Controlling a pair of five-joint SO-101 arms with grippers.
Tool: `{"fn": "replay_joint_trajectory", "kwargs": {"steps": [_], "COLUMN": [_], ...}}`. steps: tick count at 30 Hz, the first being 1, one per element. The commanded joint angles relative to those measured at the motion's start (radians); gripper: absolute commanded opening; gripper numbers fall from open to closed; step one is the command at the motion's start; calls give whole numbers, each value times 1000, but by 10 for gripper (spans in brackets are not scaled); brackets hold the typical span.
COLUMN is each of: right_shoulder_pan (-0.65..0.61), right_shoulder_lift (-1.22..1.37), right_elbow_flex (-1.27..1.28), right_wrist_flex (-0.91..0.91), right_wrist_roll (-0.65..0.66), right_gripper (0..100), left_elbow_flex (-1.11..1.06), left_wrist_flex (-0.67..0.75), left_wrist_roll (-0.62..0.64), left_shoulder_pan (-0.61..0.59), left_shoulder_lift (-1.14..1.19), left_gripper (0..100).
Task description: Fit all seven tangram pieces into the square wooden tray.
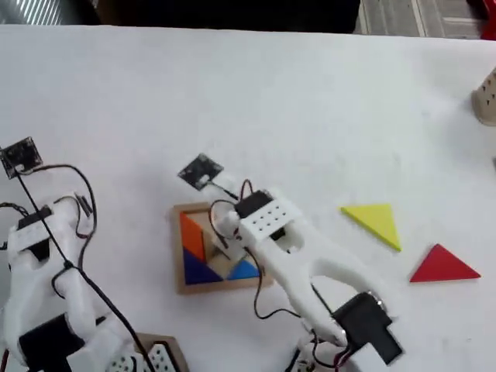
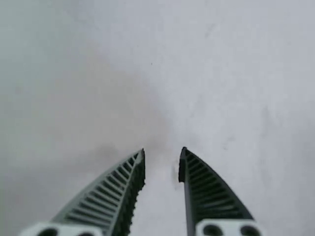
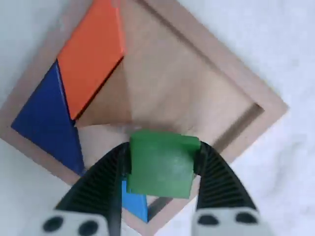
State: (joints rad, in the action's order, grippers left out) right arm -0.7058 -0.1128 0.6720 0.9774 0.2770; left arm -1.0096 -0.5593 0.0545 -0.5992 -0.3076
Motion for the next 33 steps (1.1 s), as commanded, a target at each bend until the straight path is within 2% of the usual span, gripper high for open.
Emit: {"fn": "replay_joint_trajectory", "kwargs": {"steps": [1, 7, 10, 17, 25, 28, 31, 33], "right_shoulder_pan": [-4, -24, -33, -31, 53, 71, 65, 33], "right_shoulder_lift": [-2, 5, 4, -13, -248, -283, -274, -260], "right_elbow_flex": [-14, -15, -12, -18, -11, 15, 63, 89], "right_wrist_flex": [-35, -33, -30, -21, 81, 71, 8, -13], "right_wrist_roll": [60, 69, 69, 64, 60, 55, -28, -40], "right_gripper": [22, 198, 235, 235, 231, 162, 21, 29], "left_elbow_flex": [37, 35, 35, 35, 35, 35, 35, 35], "left_wrist_flex": [38, 40, 40, 38, 38, 38, 38, 38], "left_wrist_roll": [14, 14, 14, 14, 14, 14, 14, 14], "left_shoulder_pan": [-16, -15, -13, -12, -12, -12, -10, -10], "left_shoulder_lift": [-18, -18, -18, -18, -18, -18, -18, -18], "left_gripper": [134, 134, 134, 134, 134, 134, 134, 134]}}
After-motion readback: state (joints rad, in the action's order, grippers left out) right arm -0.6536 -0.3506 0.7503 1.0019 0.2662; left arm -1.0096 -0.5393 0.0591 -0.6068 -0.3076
